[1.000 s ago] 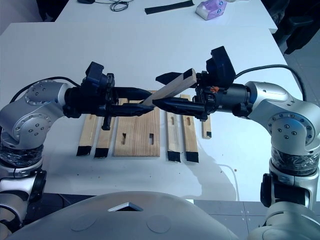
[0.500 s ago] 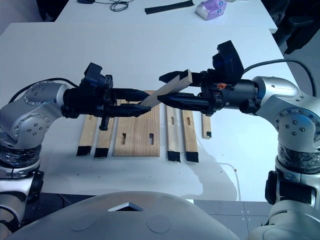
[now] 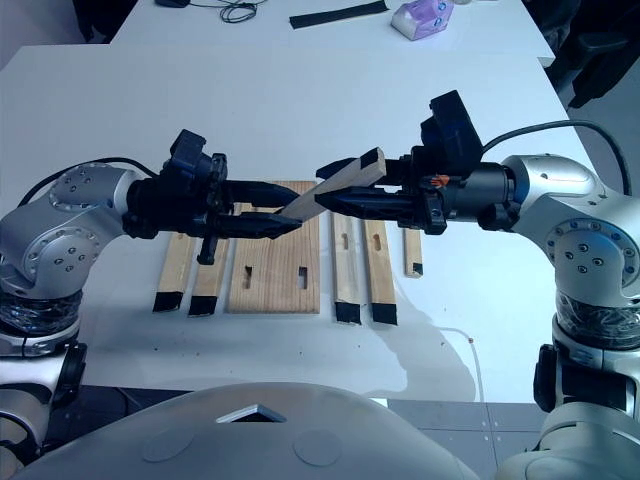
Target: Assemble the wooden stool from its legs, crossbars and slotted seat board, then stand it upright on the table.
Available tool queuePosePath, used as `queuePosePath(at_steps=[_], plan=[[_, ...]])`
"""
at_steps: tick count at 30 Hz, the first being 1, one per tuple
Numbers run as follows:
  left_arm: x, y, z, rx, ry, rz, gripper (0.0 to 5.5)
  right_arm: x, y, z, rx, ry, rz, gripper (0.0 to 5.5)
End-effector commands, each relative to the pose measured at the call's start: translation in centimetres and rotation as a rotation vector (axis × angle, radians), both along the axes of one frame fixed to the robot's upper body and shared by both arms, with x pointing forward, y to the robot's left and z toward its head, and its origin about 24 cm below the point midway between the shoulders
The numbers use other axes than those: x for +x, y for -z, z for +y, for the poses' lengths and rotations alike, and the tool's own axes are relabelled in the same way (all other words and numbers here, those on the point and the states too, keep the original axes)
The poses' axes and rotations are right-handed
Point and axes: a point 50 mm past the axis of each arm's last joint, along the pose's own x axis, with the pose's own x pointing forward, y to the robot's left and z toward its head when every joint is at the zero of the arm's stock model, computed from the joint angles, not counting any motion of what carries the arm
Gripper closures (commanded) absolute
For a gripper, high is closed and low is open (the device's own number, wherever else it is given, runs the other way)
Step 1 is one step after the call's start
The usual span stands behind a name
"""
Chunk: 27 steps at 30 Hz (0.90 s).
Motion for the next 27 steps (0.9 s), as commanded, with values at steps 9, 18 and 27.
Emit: queuePosePath(at_steps=[9, 18, 27], plan=[[0.6, 0.9, 0.1, 0.073, -0.044, 0.0, 3.53, 0.6, 1.4, -0.4, -0.093, 0.069, -0.056, 4.21], [0.0, 4.6, 1.5, 0.222, -0.133, -0.092, 3.02, 3.7, 0.6, -3.4, -0.232, 0.234, -0.222, 4.21], [0.0, 5.2, 2.0, 0.203, -0.233, -0.11, 3.02, 4.4, 5.1, -7.3, -0.588, 0.171, -0.33, 4.21]])
